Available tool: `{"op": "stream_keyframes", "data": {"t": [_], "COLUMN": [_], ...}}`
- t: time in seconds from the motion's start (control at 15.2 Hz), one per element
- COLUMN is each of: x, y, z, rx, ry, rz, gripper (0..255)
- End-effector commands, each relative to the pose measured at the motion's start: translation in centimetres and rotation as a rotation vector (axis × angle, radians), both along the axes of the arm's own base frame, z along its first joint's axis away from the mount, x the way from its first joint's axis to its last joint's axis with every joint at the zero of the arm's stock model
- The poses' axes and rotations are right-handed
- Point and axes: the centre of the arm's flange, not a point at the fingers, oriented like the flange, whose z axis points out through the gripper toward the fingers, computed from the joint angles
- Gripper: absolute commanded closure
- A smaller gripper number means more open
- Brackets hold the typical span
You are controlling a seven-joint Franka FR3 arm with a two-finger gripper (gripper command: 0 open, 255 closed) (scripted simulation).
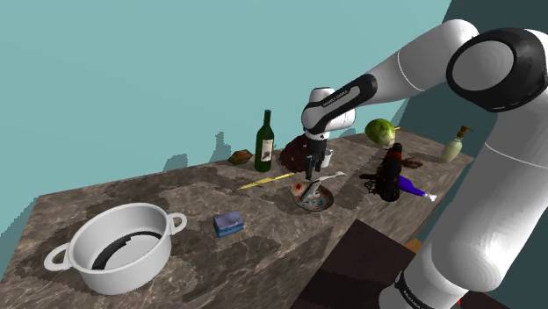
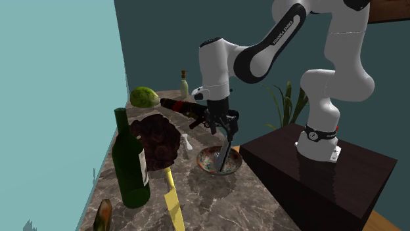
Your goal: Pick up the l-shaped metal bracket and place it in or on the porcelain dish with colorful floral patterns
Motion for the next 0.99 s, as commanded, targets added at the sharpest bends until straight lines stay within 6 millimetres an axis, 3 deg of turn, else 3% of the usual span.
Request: {"op": "stream_keyframes", "data": {"t": [0.0,0.13,0.4,0.92], "x": [0.0,0.0,0.7,0.7], "y": [0.0,0.0,-0.2,-0.2], "z": [0.0,0.0,4.9,4.9], "rx": [0.000,0.000,0.000,0.000], "ry": [0.000,0.000,0.000,0.000], "rz": [0.000,0.000,0.000,0.000], "gripper": [0,0,0,0]}}
